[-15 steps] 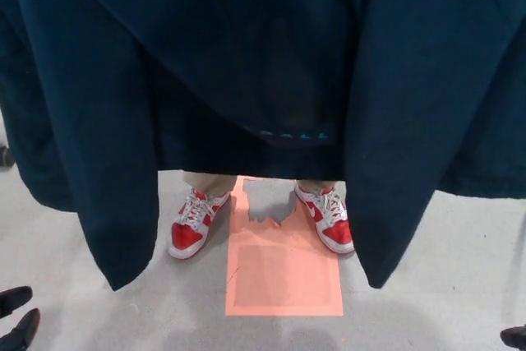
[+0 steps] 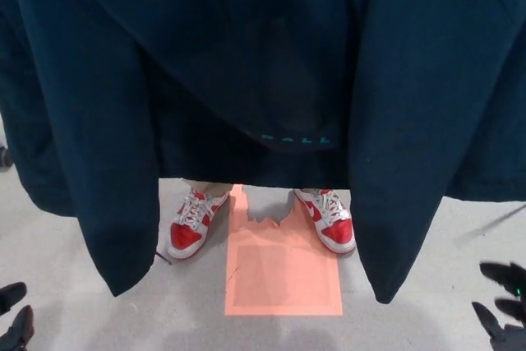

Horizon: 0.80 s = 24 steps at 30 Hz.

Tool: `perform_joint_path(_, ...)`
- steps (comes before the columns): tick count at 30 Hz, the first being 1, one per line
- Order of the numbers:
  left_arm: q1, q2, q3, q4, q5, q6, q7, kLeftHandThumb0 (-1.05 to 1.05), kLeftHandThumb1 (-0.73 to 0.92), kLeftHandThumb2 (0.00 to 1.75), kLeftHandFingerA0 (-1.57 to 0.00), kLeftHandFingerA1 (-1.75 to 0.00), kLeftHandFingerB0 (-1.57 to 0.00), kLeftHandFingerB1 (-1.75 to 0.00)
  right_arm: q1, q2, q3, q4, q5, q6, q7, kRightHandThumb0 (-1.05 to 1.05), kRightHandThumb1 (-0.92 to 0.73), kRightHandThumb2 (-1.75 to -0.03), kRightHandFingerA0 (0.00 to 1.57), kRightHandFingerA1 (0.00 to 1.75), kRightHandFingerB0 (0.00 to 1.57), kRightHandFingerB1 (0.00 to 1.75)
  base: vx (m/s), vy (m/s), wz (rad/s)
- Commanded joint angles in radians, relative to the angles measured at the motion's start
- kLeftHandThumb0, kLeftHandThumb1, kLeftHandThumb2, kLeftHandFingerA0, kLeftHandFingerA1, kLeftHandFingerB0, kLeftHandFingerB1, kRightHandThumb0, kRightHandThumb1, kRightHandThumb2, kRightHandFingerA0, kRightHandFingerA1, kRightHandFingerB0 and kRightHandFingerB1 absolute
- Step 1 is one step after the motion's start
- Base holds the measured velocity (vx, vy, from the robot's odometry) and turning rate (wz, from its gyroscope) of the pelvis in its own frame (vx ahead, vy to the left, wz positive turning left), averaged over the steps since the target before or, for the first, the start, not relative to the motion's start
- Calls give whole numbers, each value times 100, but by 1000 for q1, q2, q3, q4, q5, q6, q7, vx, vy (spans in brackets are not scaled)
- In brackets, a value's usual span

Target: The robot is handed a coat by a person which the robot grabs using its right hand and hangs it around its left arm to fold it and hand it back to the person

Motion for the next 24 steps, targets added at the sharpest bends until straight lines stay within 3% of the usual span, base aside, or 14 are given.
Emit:
perform_joint_path(1,27,21,-19,-2,4,-50,-39,-79,78,106,-1,-24,-1,-19,263,-57,-70,-590,195,-107,157,-78,-71,-108,5,43,5,36,0,0,0)
perform_joint_path(2,27,21,-20,-3,6,-53,-37,-75,73,103,-4,-31,-4,-27,281,-68,-75,-657,227,-99,186,-82,-90,-69,11,27,10,24,0,0,0)
perform_joint_path(3,26,20,-20,-4,5,-52,-36,-69,70,103,-2,-37,-2,-34,305,-85,-85,-750,271,-80,224,-89,-75,-86,10,30,7,24,0,0,0)
perform_joint_path(4,26,20,-20,-6,4,-49,-37,-69,70,103,-2,-37,-2,-34,319,-95,-90,-803,287,-72,237,-89,-75,-86,10,30,7,24,0,0,0)
perform_joint_path(5,31,21,-23,-8,7,-49,-37,-69,70,103,-3,-37,-2,-35,343,-104,-98,-877,317,-66,252,-89,-74,-109,9,33,9,27,0,0,0)
perform_joint_path(10,46,22,-29,-3,12,-56,-52,-74,72,102,-4,-32,-4,-29,413,-155,-152,-1163,406,-105,277,-89,-76,-110,7,25,8,21,0,0,0)
perform_joint_path(13,46,20,-27,-2,9,-50,-43,-68,70,103,-2,-36,-2,-34,428,-184,-200,-1366,472,-74,269,-95,-78,-113,8,19,8,16,0,0,0)
perform_joint_path(17,50,20,-27,-8,6,-55,-53,-68,71,103,-2,-36,-2,-35,357,-193,-239,-1558,495,-9,204,-94,-72,-112,9,29,8,19,0,0,0)
perform_joint_path(24,47,23,-28,-5,4,-51,-49,-68,71,103,-2,-38,-2,-35,177,-224,-274,-1676,592,93,140,-92,-65,-105,7,19,11,25,0,0,0)
